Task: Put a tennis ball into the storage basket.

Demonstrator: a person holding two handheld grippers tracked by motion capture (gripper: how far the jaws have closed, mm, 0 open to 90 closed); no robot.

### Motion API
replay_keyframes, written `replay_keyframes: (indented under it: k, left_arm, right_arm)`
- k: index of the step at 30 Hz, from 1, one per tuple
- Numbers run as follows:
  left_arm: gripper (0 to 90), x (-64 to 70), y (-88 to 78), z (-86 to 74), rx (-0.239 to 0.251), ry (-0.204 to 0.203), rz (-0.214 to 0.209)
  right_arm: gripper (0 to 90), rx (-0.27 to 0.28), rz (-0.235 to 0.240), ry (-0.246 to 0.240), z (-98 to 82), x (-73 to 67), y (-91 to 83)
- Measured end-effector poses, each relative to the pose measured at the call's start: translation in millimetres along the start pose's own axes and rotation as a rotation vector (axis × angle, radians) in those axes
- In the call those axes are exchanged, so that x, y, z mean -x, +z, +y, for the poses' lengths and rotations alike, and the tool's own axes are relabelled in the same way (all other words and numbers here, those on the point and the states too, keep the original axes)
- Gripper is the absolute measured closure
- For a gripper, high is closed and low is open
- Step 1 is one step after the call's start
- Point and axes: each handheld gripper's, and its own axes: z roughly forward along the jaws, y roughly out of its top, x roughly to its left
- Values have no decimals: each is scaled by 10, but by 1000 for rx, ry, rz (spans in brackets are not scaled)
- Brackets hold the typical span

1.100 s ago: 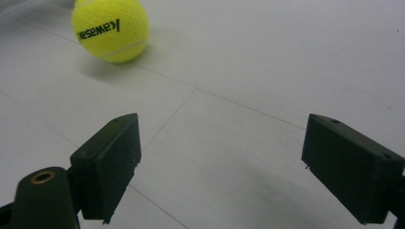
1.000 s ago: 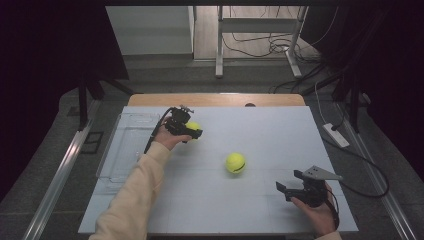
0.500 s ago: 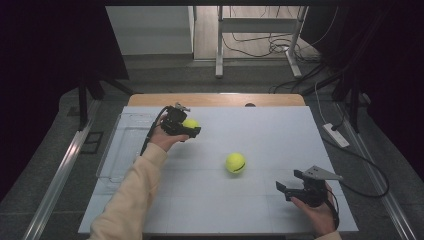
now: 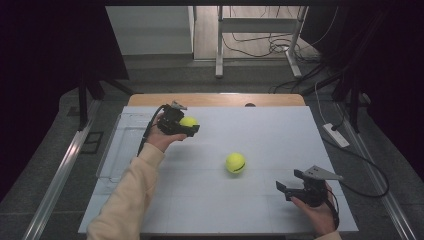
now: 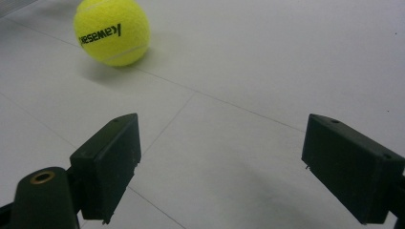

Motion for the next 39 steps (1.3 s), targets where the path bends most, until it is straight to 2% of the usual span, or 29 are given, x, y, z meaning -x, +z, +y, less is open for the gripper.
replay_keyframes:
  k: [17, 39]
  left_arm:
    - [274, -78, -186, -8, 49, -18, 16]
    - [273, -156, -339, -43, 93, -43, 41]
  right_arm:
    - [130, 2, -2, 1, 3, -3, -3]
    - [130, 2, -4, -2, 3, -9, 2]
